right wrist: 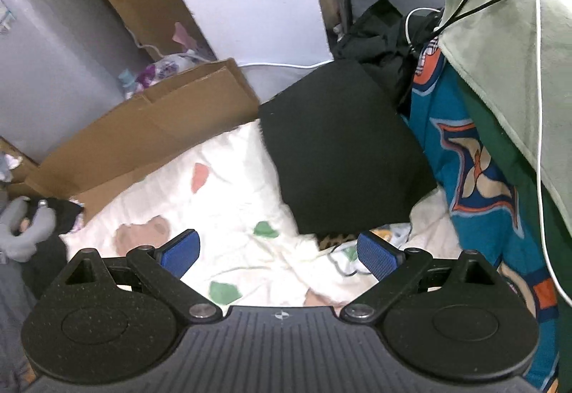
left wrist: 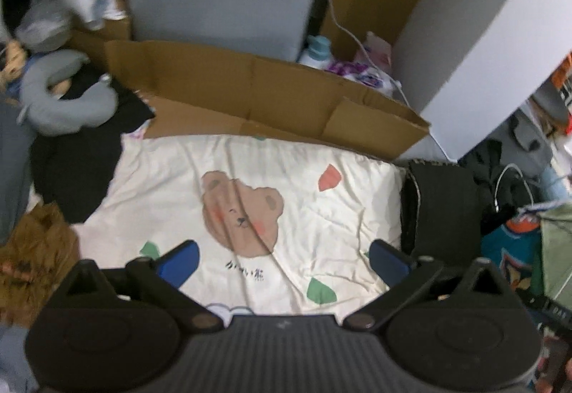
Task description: Fold clothes
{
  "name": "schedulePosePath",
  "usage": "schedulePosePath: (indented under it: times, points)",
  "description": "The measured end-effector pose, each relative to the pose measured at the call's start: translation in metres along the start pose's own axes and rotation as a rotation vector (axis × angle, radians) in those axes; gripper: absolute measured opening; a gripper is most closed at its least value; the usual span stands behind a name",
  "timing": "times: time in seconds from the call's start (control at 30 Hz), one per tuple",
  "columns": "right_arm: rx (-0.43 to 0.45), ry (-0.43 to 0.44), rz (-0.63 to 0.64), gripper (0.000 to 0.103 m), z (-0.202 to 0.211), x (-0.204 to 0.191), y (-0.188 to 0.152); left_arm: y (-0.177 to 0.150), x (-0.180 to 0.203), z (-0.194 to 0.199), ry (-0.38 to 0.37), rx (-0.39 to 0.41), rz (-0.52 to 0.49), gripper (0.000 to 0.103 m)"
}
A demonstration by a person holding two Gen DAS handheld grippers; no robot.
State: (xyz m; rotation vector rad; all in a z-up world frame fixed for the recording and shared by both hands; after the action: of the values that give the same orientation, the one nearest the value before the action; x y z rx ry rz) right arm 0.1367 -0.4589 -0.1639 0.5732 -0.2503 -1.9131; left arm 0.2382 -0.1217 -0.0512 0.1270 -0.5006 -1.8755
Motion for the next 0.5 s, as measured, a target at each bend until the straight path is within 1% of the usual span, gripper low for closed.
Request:
schedulePosePath:
  times: [0.1, 0.23, 0.3, 0.5]
  points:
    - [-0.005, 0.022, 0.013, 0.098, 0.019, -0.011, -0.002, -0.005, -0.012, 0.033, 0.021, 0.014, 0.035, 0.102]
    - [0.022, 0.054, 0.053, 0.098, 0.050, -0.032, 0.000, -0.011, -0.030, 0.065, 0.041, 0.038, 0.091, 0.102]
    - [0.031, 0.075, 0.062, 0.098, 0.064, -0.042, -0.001, -0.016, -0.037, 0.075, 0.051, 0.044, 0.097, 0.102]
    - [0.051, 0.103, 0.120, 0.098, 0.095, -0.074, -0.005, -0.034, -0.061, 0.098, 0.075, 0.081, 0.117, 0.102]
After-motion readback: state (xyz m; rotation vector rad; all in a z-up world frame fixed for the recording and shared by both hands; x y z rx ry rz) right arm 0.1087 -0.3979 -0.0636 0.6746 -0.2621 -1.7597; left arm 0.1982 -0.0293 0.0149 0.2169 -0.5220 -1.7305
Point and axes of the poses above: each gripper's, at about its wrist camera, not at the fingertips, and z roughly against the way its jaws point, x to its right, y to its top, the point moved 9 cm from there along -z, roughly the way its jaws point, and after that the axes turned 1 degree about -x, right-handed, at the moved point
